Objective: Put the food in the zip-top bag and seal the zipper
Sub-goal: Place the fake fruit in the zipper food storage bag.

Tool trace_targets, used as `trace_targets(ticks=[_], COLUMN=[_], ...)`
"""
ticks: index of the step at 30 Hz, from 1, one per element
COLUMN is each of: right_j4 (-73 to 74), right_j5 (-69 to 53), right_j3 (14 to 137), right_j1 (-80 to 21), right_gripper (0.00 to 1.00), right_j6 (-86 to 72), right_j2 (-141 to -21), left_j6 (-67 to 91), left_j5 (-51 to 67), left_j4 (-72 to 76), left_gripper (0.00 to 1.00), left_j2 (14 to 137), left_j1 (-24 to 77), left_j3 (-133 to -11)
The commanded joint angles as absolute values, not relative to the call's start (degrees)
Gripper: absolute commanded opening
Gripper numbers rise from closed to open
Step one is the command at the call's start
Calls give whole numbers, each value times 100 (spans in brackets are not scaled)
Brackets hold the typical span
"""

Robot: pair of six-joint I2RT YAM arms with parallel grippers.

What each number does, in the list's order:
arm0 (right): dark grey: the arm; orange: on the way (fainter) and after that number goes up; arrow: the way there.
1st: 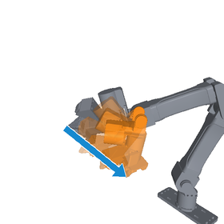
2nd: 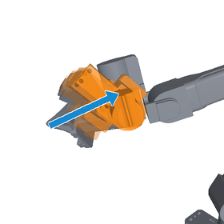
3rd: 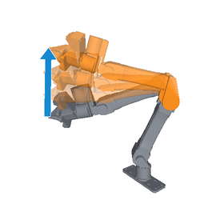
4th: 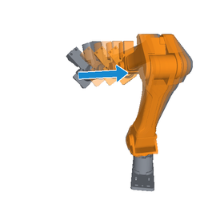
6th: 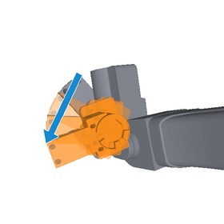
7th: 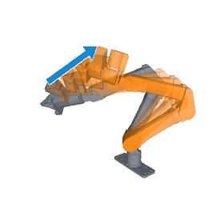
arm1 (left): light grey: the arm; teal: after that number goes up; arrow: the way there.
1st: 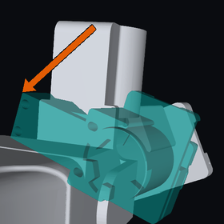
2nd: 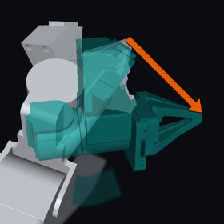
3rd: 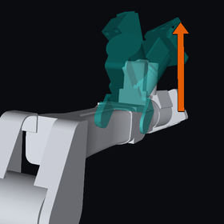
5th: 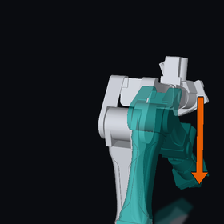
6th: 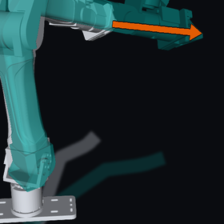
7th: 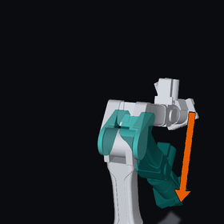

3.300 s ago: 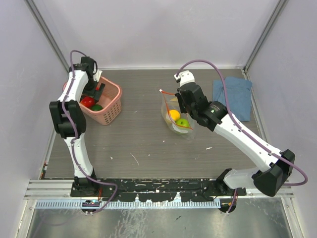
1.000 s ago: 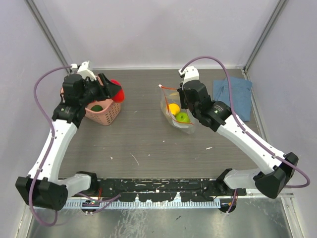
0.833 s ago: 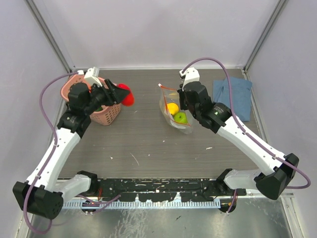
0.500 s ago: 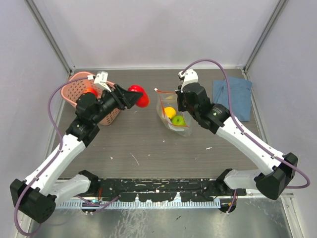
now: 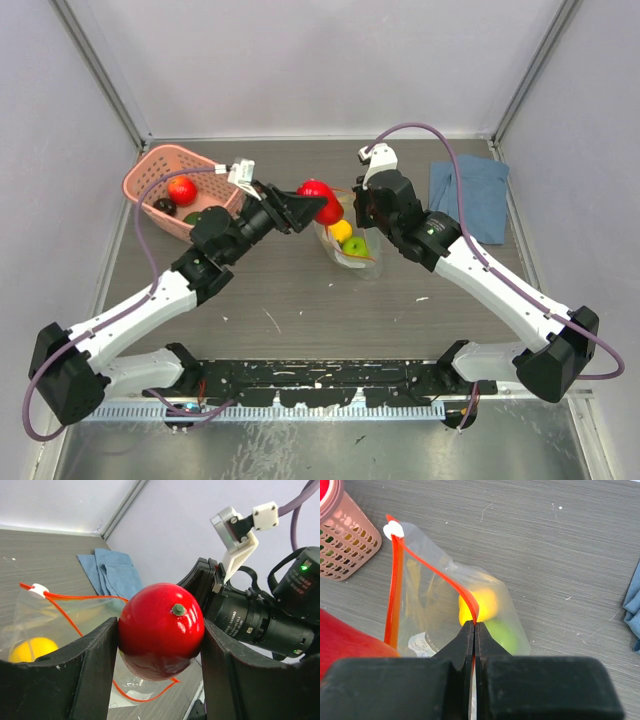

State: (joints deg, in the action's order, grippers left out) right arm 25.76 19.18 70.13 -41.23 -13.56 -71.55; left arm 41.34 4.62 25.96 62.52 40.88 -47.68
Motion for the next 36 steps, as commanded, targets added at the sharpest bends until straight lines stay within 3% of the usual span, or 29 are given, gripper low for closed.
trace_targets(ticks=[1, 23, 36], right_j4=[2171, 2088, 2015], right_j5=[1933, 1989, 2012], right_j3=[7077, 7094, 7083], right_j1=[-4122, -4117, -4119], right_gripper=[0, 0, 0], right_j6=[-1433, -1433, -1434], right_j2=[-6996, -6979, -6928], left_j6=[3974, 4219, 4504], left_j5=[25, -608, -931], left_j4=[3367, 3068, 2938], left_gripper=[29, 31, 42], left_j2=[6444, 7164, 7838], left_j1=[4316, 5023, 5367], left_j3=[-4867, -4708, -4736])
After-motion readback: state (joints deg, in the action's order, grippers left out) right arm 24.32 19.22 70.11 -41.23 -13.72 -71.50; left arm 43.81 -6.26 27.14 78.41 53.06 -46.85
